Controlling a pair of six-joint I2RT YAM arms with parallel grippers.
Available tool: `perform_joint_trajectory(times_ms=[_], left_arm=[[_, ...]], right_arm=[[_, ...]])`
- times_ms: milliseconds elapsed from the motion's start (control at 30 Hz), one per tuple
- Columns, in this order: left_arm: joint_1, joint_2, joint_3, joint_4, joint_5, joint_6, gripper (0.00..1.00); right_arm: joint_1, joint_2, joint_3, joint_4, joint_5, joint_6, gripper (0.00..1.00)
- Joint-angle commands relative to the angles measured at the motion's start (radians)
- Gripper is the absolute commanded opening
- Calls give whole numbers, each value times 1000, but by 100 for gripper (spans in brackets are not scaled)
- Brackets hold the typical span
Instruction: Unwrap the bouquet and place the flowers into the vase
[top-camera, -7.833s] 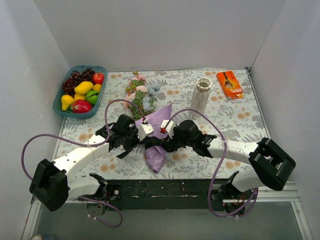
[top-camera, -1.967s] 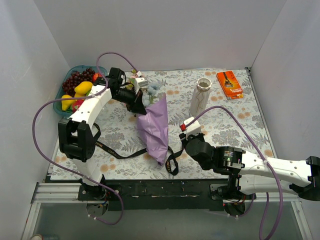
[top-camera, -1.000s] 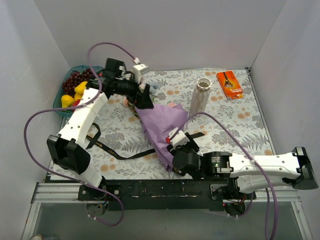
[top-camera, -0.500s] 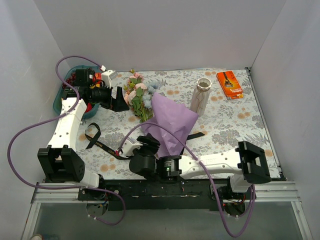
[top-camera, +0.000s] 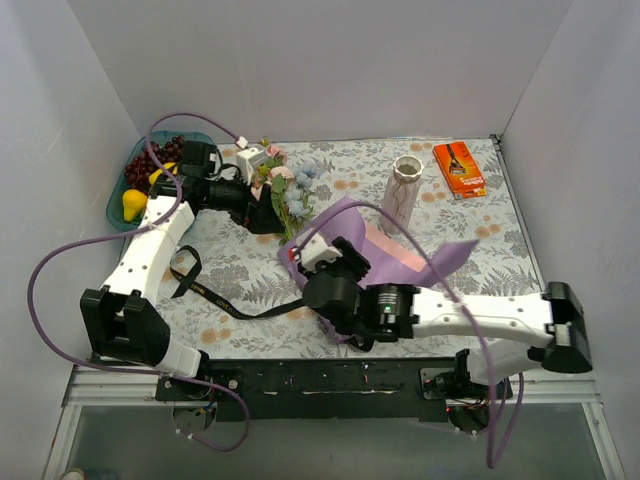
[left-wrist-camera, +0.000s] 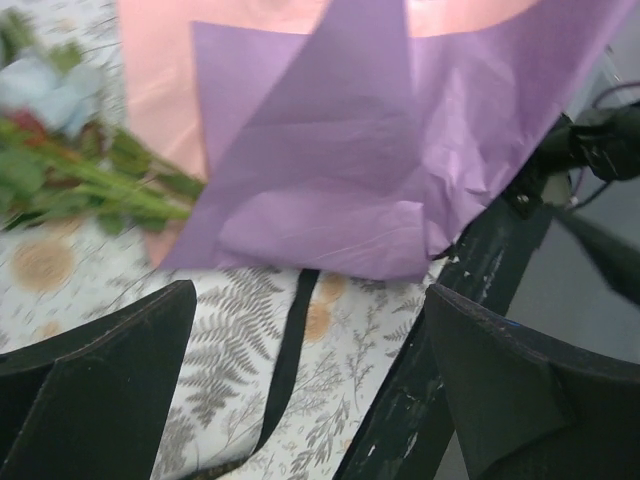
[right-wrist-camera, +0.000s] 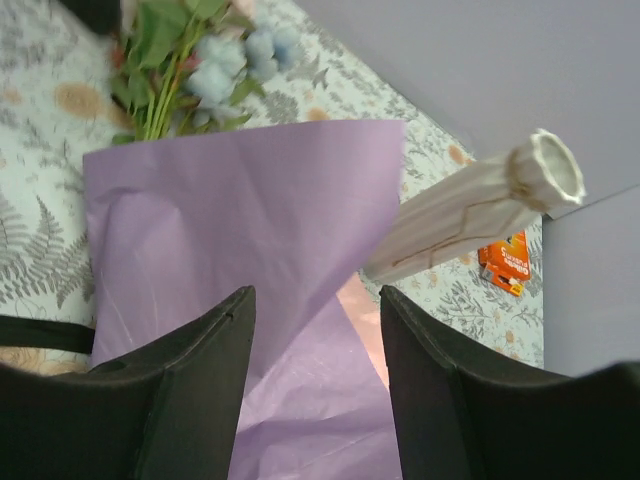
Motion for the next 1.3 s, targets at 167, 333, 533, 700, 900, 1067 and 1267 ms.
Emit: perform_joint_trajectory(times_ms=[167,333,533,700,900,1067,1267], left_arm=[[-137,169,186,45,128,15,98],[-192,288,382,68,151,-16,98],[-229,419,471,13,273,85,98],[-258,543,525,1,234,133,98],[-292,644,583,36,193,108,98],[-312,663,600,60,234,93,98],[-341,723,668,-62,377,151,79]], right_arm=[[88,-435,71,-234,109,283,63],[88,-541,17,-234,126,284,64],[88,-641,-23,-194,69,288,65],[88,-681,-60,-153,23,268,66],[88,-661,-78,-120,-25,248,66],[89,-678,-104,-97,-52,256,66],[89,-693,-109,-125,-35,274,66]])
